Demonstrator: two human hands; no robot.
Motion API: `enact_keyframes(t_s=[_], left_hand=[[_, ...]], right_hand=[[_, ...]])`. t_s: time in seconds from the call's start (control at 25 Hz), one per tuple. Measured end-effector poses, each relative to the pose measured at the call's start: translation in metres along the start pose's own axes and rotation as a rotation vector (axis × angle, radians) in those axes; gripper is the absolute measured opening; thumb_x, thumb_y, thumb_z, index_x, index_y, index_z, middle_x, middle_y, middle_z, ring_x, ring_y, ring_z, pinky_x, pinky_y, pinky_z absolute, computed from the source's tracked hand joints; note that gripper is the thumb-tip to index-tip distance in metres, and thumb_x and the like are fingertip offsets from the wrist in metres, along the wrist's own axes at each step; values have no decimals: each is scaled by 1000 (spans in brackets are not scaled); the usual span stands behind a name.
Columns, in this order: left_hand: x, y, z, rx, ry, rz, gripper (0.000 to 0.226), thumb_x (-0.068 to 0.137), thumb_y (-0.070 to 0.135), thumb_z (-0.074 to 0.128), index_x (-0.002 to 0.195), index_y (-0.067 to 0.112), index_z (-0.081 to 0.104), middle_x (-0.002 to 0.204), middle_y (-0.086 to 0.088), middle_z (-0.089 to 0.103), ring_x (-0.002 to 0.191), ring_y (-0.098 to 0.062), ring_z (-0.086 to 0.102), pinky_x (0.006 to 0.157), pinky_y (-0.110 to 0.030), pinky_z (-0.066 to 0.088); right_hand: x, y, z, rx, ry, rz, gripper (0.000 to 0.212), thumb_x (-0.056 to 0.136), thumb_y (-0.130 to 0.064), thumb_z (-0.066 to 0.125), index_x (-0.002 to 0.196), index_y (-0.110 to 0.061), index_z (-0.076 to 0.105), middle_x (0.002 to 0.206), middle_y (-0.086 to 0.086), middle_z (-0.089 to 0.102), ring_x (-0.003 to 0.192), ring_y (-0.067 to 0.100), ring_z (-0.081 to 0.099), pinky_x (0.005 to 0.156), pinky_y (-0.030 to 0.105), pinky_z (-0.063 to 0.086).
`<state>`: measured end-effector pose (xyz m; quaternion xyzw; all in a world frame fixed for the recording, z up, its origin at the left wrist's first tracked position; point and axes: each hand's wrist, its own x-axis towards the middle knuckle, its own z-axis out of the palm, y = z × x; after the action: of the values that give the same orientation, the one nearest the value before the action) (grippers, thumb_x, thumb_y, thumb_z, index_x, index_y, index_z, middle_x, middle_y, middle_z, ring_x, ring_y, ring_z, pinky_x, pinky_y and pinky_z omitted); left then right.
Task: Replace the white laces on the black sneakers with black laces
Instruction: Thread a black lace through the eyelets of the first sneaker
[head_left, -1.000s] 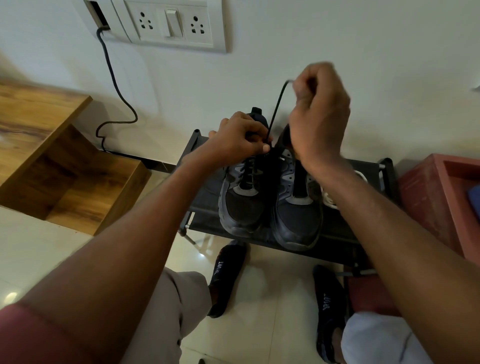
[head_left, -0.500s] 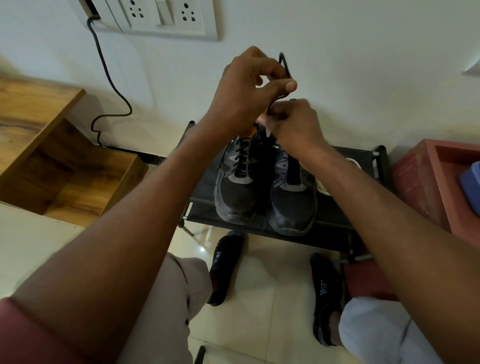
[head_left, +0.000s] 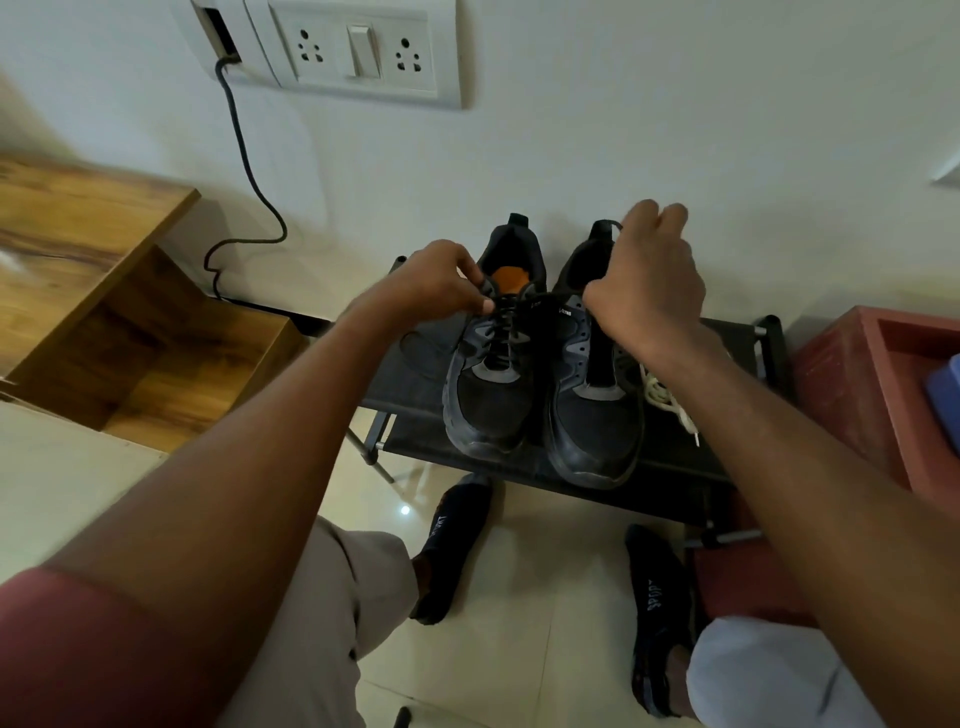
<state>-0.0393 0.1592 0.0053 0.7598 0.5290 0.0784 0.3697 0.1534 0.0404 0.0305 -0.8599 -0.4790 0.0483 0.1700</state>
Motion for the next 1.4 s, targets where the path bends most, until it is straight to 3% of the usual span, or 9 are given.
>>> enact_keyframes(t_s=[0.2, 0.32, 0.44, 0.64, 0.88, 1.04, 1.2, 1.28, 1.4], left_hand=[[-1, 1, 5, -23, 18, 33, 17, 84, 11, 86, 89, 10, 70, 84, -8, 74, 77, -18, 72, 74, -30, 58], [1, -3, 5, 55, 49, 21, 10, 86, 13, 83, 85, 12, 73, 76, 1, 69, 73, -10, 64, 64, -22, 46], [0, -6, 4, 123, 120, 15, 8, 86, 14, 82, 83, 14, 75, 72, 7, 64, 72, -9, 59, 62, -26, 42], [-1, -9, 6, 180, 199, -16, 21, 87, 13, 77, 71, 22, 66, 70, 7, 62, 78, -22, 67, 70, -32, 45], [-4, -2, -2, 99, 115, -50, 10, 91, 18, 77, 85, 11, 74, 74, -6, 69, 72, -22, 64, 70, -33, 48], [-13, 4, -11, 19, -32, -45, 17, 97, 22, 70, 99, 5, 72, 71, -8, 70, 59, -17, 58, 61, -28, 47], [-22, 12, -18, 113, 7, -41, 36, 95, 39, 73, 86, 5, 77, 61, -7, 62, 59, -18, 57, 60, -28, 43], [-26, 20, -27, -97, 53, 4, 39, 95, 43, 73, 82, 6, 78, 62, -5, 62, 57, -16, 56, 62, -27, 44], [-38, 38, -39, -468, 110, 148, 41, 98, 40, 70, 90, 1, 77, 63, 2, 57, 58, -12, 53, 63, -26, 48]], right_hand=[[-8, -16, 29, -80, -58, -359, 35, 93, -26, 77, 124, -13, 66, 131, 7, 54, 120, 32, 50, 85, 43, 53], [-8, -17, 41, -44, -75, -321, 21, 98, -29, 72, 113, -14, 74, 102, 9, 69, 99, 29, 62, 76, 38, 52], [-2, -15, 34, 4, -16, -213, 13, 98, -27, 72, 103, -20, 81, 87, 5, 71, 76, 22, 55, 70, 33, 43], [-6, -16, 28, -14, 13, -152, 13, 98, -29, 73, 105, -23, 82, 93, 7, 75, 80, 25, 62, 71, 33, 45], [5, -10, 25, 5, -36, -145, 22, 93, -40, 77, 93, -18, 80, 93, 8, 71, 93, 32, 67, 76, 37, 55], [10, -5, 16, 184, -157, -222, 20, 89, -39, 80, 82, -20, 81, 105, 5, 67, 98, 27, 62, 86, 40, 56], [2, -13, 1, 579, -286, -115, 32, 92, -38, 77, 76, -11, 80, 83, 9, 75, 75, 21, 68, 73, 32, 54], [-2, -22, -9, 835, -343, -63, 36, 95, -35, 76, 78, -4, 76, 70, 7, 73, 65, 17, 67, 70, 25, 52], [-3, -31, -19, 1170, -444, -52, 30, 99, -33, 71, 84, -8, 69, 57, 4, 54, 51, 19, 51, 64, 35, 49]])
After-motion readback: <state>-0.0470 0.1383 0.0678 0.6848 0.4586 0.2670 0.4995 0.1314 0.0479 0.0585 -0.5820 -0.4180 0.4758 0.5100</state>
